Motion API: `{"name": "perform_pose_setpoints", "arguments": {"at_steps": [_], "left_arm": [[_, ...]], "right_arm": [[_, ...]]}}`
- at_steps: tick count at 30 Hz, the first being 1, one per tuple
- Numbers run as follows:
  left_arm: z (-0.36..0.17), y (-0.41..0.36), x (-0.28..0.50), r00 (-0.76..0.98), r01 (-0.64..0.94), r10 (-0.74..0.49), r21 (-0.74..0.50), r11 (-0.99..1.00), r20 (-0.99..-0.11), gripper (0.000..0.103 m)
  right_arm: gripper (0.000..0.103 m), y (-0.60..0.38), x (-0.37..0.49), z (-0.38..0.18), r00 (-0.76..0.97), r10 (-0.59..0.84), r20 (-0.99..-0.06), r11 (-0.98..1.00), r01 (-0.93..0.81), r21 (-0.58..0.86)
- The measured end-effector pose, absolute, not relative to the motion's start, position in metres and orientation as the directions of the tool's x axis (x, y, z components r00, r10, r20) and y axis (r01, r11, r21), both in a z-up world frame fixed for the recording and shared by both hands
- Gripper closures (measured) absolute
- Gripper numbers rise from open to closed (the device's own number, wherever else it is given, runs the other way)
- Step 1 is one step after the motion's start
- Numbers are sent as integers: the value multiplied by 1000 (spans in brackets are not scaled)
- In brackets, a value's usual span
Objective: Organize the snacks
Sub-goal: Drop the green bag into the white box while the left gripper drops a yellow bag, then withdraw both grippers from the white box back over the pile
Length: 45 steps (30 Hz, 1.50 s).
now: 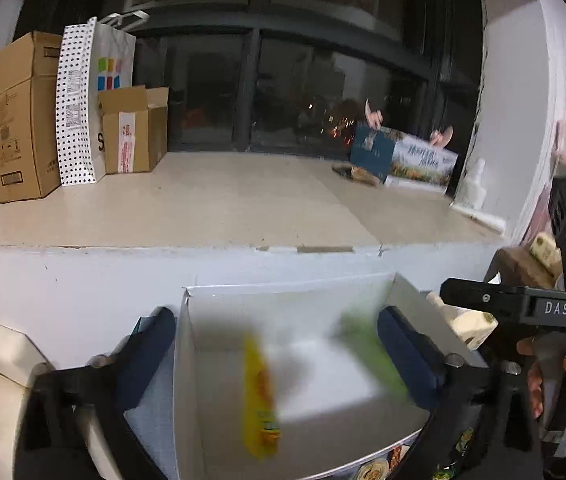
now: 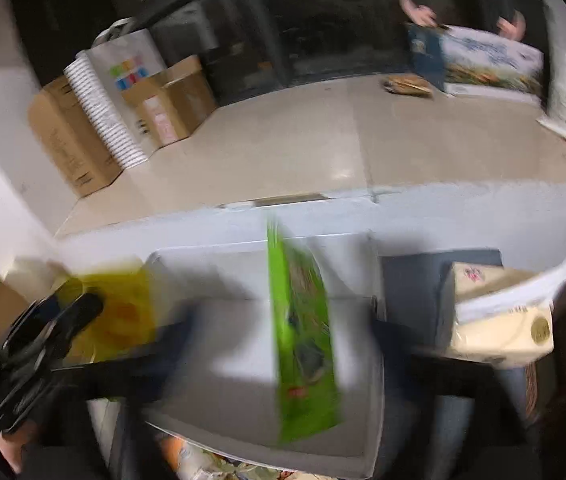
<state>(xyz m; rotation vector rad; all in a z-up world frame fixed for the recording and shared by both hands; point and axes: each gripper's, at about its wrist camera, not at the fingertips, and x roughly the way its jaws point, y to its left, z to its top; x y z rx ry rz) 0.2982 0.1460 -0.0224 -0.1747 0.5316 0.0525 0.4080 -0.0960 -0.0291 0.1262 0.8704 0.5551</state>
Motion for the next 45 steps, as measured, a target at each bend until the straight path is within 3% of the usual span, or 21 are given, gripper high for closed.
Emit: {"name": "perform_pose_setpoints", "arguments": {"at_steps": [4, 10, 16, 20, 24, 30, 35, 39, 45], "left_arm": [[-22, 152, 284, 864, -88, -19, -189, 978, -503, 0], [-10, 137, 255, 880, -73, -3, -141, 987, -476, 0], [-3, 109, 207, 883, 2, -77, -160, 987, -463, 0], [4, 84, 161, 916, 56, -105, -136, 989, -388, 0], [4, 63, 126, 893, 104, -161, -154, 983, -420, 0], [-6, 37, 76, 877, 155, -215, -170, 973, -431, 0], [-19, 19, 37, 871, 190, -252, -183, 964, -423, 0], [-31, 17, 18, 866, 159, -229, -189, 969, -445, 0], [-38, 24, 10, 860, 138, -216, -197, 971, -463, 0]], "right_arm": [[0, -113, 396, -28, 524, 518, -677, 850, -402, 339], [0, -139, 364, -9, 598, 574, -560, 819, -414, 397], [0, -171, 313, 7, 662, 597, -454, 795, -414, 442], [0, -192, 271, 15, 680, 610, -406, 785, -448, 429], [0, -215, 223, 17, 667, 655, -355, 744, -487, 458], [0, -233, 162, 16, 637, 686, -353, 726, -566, 390], [0, -236, 97, 7, 713, 620, -327, 783, -588, 203], [0, -229, 66, -3, 721, 585, -372, 798, -593, 106], [0, -225, 52, -15, 693, 584, -424, 786, -613, 82]]}}
